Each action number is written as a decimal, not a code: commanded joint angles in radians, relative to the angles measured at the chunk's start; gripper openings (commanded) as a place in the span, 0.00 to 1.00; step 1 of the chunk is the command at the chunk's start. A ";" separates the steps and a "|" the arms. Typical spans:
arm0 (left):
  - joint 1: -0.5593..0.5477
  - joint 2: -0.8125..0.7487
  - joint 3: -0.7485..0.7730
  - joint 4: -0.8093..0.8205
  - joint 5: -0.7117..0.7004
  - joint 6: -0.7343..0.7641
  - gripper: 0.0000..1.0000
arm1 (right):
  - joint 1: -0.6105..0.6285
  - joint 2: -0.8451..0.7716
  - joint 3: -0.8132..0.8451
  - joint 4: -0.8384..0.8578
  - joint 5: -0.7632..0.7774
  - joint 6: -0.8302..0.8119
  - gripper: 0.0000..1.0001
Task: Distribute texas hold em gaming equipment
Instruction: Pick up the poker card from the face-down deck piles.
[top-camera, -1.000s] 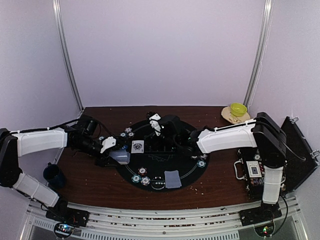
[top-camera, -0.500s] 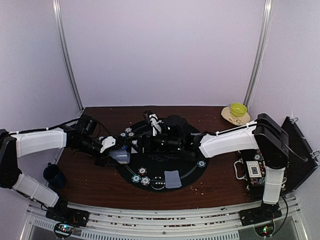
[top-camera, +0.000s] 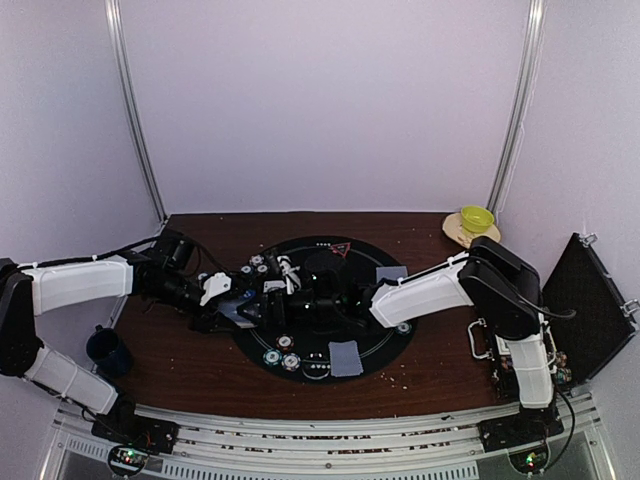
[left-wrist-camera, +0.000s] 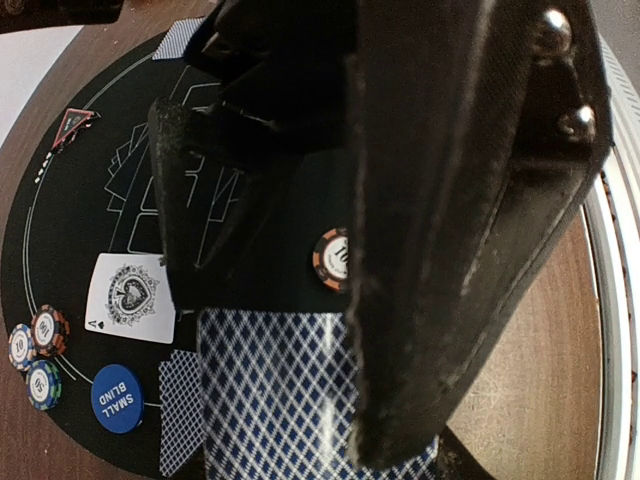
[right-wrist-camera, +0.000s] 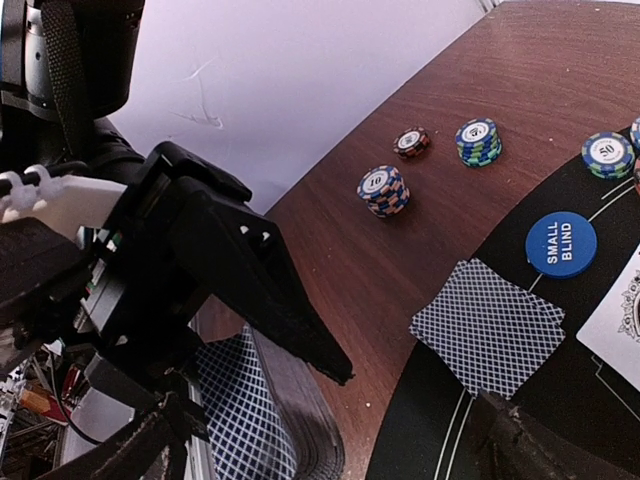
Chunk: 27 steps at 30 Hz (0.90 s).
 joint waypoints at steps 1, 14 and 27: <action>-0.002 -0.008 -0.002 0.026 0.030 0.011 0.47 | 0.007 0.034 0.056 0.034 -0.037 0.038 1.00; -0.002 -0.008 -0.004 0.025 0.031 0.013 0.47 | 0.006 0.083 0.104 -0.045 0.017 0.049 0.80; -0.001 -0.010 -0.004 0.026 0.029 0.011 0.47 | -0.021 0.003 0.002 -0.044 0.050 0.045 0.53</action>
